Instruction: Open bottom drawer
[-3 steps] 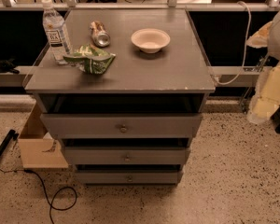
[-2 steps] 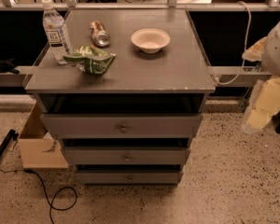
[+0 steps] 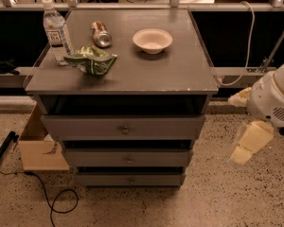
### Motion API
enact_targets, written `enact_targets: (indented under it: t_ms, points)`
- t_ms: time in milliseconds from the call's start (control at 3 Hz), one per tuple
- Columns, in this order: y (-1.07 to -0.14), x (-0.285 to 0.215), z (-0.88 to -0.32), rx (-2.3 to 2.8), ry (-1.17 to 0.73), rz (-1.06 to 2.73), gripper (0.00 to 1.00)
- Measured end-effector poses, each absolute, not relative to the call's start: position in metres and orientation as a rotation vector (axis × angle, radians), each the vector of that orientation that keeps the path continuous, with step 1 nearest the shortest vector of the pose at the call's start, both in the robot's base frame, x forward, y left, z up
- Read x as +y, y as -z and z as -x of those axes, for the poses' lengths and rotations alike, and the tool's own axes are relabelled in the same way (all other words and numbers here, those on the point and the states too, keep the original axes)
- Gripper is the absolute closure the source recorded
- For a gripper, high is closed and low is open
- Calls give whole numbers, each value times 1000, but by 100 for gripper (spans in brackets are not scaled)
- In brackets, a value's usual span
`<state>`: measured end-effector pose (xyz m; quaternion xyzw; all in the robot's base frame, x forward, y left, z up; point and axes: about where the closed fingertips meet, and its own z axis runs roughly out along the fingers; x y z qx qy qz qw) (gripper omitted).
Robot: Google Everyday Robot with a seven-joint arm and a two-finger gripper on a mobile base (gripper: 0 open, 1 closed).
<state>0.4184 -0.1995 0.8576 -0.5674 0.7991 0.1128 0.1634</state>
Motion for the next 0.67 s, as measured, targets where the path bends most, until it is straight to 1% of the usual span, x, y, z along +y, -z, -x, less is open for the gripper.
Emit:
enact_targets:
  t_ms: [333,667]
  points:
    - [-832,-191,-406,2260,-434,1648,0]
    - [-829,-190,-404,2256,-443,1655,0]
